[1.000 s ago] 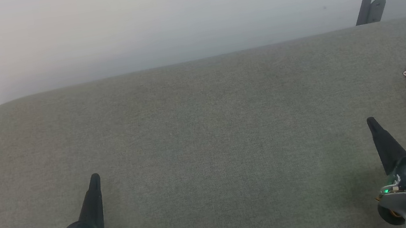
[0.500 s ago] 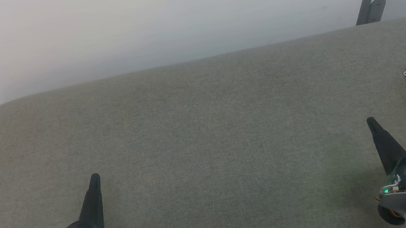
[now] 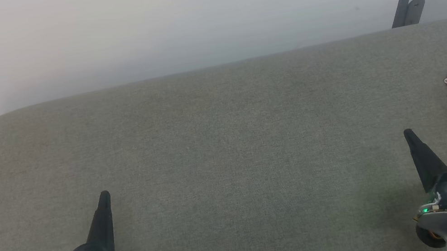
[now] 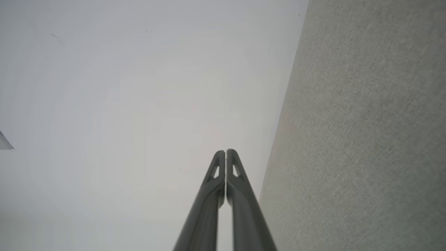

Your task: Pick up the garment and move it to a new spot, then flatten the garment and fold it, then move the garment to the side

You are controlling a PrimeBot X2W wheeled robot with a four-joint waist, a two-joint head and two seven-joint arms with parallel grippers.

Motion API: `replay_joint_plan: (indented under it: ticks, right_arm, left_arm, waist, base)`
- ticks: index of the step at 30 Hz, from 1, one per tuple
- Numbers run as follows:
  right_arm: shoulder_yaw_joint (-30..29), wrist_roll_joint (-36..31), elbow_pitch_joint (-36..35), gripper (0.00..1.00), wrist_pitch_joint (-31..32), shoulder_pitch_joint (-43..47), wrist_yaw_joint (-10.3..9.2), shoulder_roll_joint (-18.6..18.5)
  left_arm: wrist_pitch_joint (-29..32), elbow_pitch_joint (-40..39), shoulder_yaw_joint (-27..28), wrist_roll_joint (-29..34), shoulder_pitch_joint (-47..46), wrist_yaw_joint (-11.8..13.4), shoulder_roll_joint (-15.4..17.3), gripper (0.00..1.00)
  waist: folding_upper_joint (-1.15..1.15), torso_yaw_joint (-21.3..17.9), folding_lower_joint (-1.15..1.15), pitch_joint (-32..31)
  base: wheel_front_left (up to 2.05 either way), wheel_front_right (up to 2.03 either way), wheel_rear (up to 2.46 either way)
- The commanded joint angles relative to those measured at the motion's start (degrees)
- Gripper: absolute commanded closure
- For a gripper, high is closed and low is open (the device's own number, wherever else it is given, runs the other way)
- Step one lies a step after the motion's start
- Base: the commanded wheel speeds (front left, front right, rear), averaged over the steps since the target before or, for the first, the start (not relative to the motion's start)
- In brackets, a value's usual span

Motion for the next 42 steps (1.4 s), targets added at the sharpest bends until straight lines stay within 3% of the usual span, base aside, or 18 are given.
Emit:
replay_joint_plan:
  ticks: [1,42]
  right_arm:
    - [0.02,0.25,-0.24,1.0,0.17,-0.32,0.0,0.2]
    - [0.01,0.26,-0.24,1.0,0.16,-0.32,0.0,0.2]
  left_arm:
    - [0.19,-0.02,0.18,-0.21,-0.63,-0.29,-0.16,1.0]
    - [0.18,-0.03,0.18,-0.22,-0.63,-0.29,-0.16,1.0]
  waist:
    - [0.0,0.0,0.0,0.0]
    - [0.0,0.0,0.0,0.0]
  base:
    - [0.0,0.0,0.0]
    - [0.0,0.0,0.0]
